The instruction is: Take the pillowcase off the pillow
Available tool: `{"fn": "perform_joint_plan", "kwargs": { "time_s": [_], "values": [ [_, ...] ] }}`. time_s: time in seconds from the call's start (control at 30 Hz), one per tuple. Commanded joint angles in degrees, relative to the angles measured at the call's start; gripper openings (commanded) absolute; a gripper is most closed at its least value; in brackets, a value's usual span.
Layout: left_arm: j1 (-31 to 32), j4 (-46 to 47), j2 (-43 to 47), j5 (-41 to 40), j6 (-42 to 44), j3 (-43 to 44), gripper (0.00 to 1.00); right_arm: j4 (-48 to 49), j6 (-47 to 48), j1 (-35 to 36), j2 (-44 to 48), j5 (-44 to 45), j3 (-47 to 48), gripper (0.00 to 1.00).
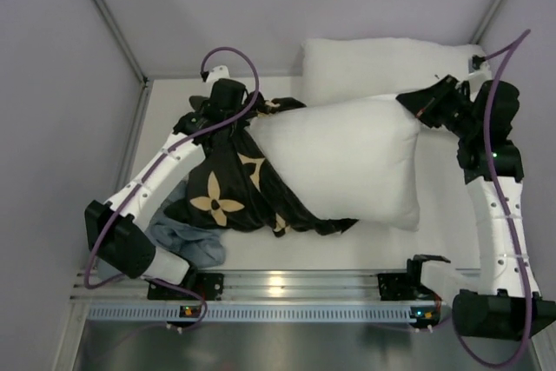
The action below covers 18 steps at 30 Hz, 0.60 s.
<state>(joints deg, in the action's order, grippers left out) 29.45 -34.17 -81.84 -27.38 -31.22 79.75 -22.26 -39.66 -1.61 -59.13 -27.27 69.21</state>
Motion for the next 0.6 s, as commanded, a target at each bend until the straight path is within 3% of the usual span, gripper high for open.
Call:
{"fn": "perform_joint_plan", "kwargs": {
  "time_s": [0.0, 0.13, 0.23, 0.33, 0.37, 0.4, 0.43, 0.5, 0.57],
  "values": [
    [-5.89, -4.06, -0.86, -8.22, 0.11, 0.6, 0.0, 5.49, -0.69, -9.87, 3.76, 2.91, 10.5, 0.0],
    [-11.59, -3.71, 2.56, -3.85, -0.07, -2.57, 0.0, 2.13, -0.94, -19.47, 2.89, 2.32, 14.19, 0.0],
    [-12.31, -3.44, 3.97, -0.67, 1.69, -1.97, 0.0, 2.31, -2.79, -24.66, 1.22, -0.15, 14.99, 0.0],
    [-12.23, -1.17, 5.28, 10.37, 5.63, -0.56, 0.0, 2.57, -2.88, -26.52, -0.19, -1.73, 14.99, 0.0],
    [-12.23, -0.46, 5.29, 15.55, 7.3, -0.03, 0.09, 2.83, -2.97, -26.52, -0.54, -2.52, 14.29, 0.0],
    [-12.14, -0.46, 5.12, 22.38, 7.93, 0.41, 0.61, 4.49, -3.84, -26.52, -1.07, -3.31, 13.68, 0.0],
    [-12.14, -0.72, 4.94, 24.19, 7.5, 0.67, 0.77, 4.51, -3.93, -26.52, -1.51, -3.75, 13.41, 0.0],
    [-12.14, -0.72, 5.9, 25.01, 5.74, -1.34, 0.98, 3.89, -3.76, -26.78, -2.56, -2.62, 12.62, 0.0],
    [-12.14, -0.37, 7.75, 22.73, 3.38, -5.71, 0.99, 3.8, -3.84, -26.96, -3.79, -1.31, 12.27, 0.0]
  ]
}}
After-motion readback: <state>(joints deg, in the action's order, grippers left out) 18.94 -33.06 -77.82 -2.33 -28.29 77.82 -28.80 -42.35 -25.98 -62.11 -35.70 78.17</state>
